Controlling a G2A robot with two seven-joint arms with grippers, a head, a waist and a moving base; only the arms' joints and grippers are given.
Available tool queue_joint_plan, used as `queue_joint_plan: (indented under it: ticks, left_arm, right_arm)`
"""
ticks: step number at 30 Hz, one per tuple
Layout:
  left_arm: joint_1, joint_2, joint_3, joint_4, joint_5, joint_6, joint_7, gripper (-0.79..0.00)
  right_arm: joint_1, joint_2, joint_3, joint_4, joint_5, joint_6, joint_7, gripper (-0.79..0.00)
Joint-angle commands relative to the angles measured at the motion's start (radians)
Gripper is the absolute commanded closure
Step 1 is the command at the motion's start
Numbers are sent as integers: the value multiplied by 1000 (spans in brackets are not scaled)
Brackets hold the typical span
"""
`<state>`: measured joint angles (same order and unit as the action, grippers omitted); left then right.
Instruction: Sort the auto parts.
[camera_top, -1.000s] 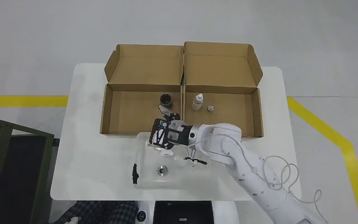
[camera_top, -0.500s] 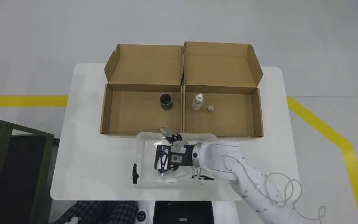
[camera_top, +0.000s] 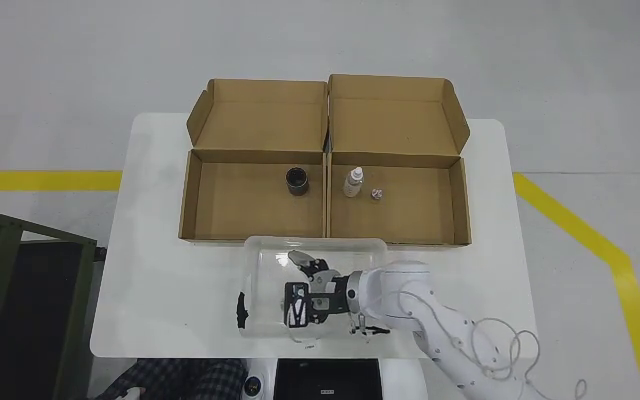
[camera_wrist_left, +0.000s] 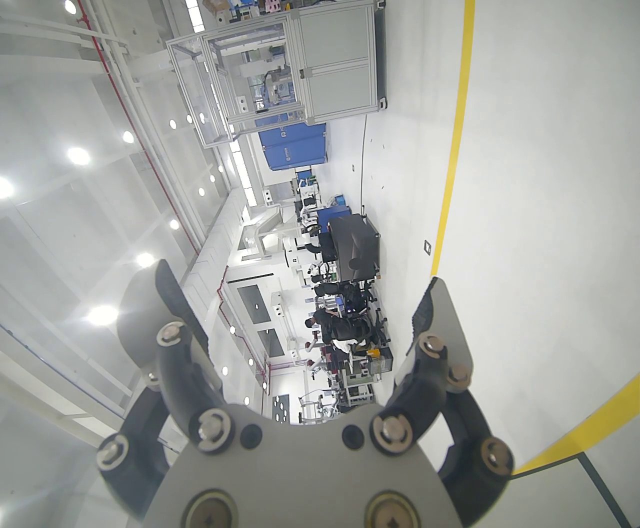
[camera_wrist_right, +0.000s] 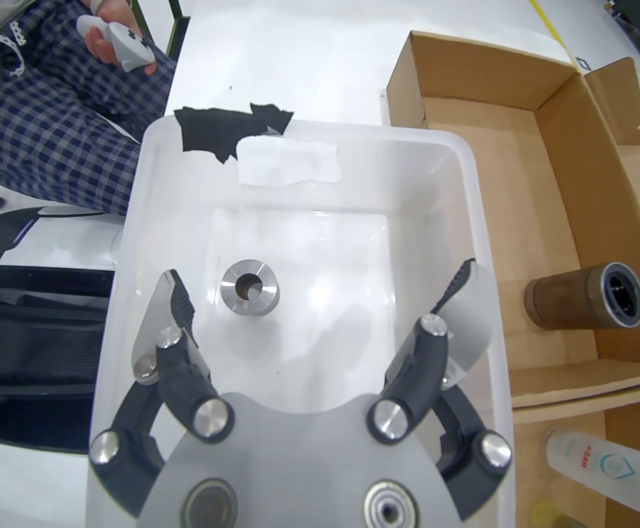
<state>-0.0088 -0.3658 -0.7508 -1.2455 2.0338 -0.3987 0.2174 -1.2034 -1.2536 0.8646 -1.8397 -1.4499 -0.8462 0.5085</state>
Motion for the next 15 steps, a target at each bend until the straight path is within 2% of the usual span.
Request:
queue_joint_plan:
  ticks: [1,15]
  left_arm:
    - [0,0,0,0,0,0,0,-785]
    - [0,0,0,0,0,0,0,-785]
  right_arm:
    - [3,1,-1,12,1,2,2,-785]
    - [54,-7,-67,127,-30,17,22,-779]
